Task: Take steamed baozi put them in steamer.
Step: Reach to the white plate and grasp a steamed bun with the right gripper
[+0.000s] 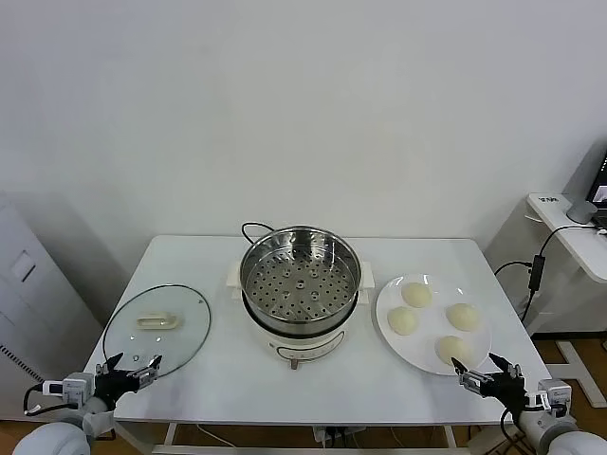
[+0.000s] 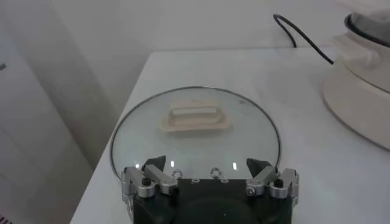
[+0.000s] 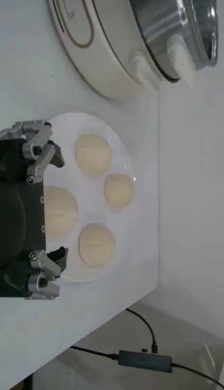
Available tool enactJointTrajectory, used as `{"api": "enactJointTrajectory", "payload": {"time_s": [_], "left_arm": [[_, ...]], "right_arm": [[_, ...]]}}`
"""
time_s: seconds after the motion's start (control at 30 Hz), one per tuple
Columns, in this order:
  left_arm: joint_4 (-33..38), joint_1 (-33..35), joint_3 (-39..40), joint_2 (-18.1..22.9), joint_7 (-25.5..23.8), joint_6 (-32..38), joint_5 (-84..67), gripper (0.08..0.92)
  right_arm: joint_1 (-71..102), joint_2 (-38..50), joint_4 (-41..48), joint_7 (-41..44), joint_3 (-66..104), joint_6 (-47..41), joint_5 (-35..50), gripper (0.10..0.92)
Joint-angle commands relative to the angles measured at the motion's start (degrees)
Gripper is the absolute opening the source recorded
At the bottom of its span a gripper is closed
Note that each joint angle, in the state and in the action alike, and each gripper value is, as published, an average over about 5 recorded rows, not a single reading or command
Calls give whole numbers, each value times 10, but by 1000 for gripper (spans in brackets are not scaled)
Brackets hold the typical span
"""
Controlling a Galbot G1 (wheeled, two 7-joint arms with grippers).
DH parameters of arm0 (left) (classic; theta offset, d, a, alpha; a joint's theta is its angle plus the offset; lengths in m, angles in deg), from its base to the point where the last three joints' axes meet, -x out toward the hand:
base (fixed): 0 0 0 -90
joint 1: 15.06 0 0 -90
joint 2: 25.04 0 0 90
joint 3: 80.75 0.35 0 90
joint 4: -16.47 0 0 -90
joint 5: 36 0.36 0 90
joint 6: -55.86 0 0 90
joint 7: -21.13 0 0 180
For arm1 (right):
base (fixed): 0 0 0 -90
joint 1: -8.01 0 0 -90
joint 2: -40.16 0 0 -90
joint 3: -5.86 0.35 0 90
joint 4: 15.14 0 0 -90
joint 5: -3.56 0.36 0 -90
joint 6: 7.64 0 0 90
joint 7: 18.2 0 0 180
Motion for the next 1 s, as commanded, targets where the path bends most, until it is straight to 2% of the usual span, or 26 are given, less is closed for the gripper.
{"api": "enactJointTrajectory", "payload": {"time_s": [0.03,0.2,0.27,0.43,0.67,0.87,1.0], "left_arm": [[-1,0,0,0,0,0,0,823],[0,1,0,0,0,0,0,823],[0,1,0,0,0,0,0,823],[0,4,-1,-1,0,1,0,823],[2,3,0,2,0,1,1,823],[-2,3,2,8,0,0,4,823],[-3,1,4,11,0,-1,8,823]], "right_arm": [[0,0,0,1,0,0,0,823],[0,0,-1,1,0,0,-7,823],[-3,0,2,12,4,8,-34,823],[-46,14,36,58,16,69,-257,823],[-179,57,126,70,-35,143,-505,823],[-299,91,185,91,-120,185,-635,823],[-373,102,215,186,-179,191,-664,823]]}}
